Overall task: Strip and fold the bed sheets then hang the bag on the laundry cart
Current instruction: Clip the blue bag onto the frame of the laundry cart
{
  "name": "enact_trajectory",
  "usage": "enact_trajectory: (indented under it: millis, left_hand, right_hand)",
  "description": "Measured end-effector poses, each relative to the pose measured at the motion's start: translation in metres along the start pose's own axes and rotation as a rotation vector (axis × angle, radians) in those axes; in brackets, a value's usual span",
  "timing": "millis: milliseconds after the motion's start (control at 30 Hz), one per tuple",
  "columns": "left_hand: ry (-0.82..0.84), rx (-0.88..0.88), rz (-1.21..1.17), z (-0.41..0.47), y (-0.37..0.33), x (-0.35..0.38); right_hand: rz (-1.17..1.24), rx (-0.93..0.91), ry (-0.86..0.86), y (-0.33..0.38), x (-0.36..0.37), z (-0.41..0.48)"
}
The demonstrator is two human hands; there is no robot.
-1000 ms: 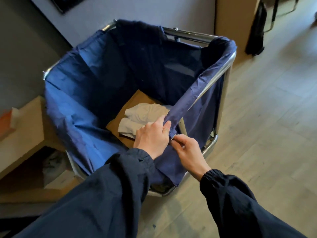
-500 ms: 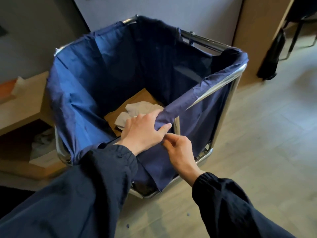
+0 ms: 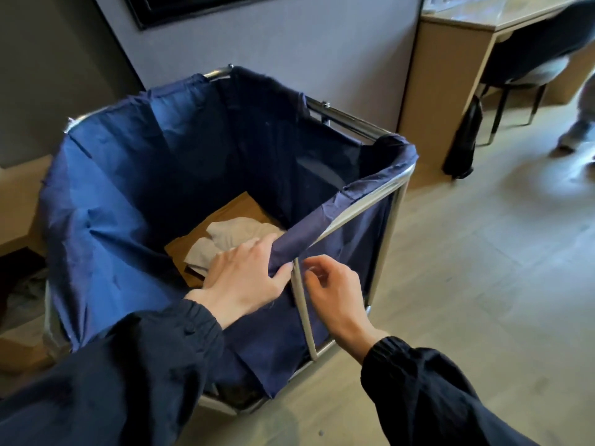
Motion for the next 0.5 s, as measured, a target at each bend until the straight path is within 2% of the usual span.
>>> enact_trajectory:
  millis: [167, 300, 500]
  left_hand:
    - [-0.063, 0.040, -0.039, 0.048, -0.065, -0.006]
    - [-0.081, 0.042, -0.046, 0.097, -0.120, 0.004]
    - [-0.085, -0.046, -0.084, 0.161, -0.163, 0.020]
  right_hand:
    - [0.017, 0.048, -0.113, -0.022, -0.056, 0.036]
    - [0.012, 0.012, -0.089, -0.032, -0.095, 0.067]
    - [-0.062, 0.004, -0.005, -0.052, -0.142, 0.120]
Point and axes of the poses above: each hand's wrist, its own z-axis towards the middle knuckle, its own x-axis out of the palm, y = z × x, the point moved 8 cm from there along z, towards the middle knuckle, and after that the axes turned 1 degree about -z, right-handed, at the moved point
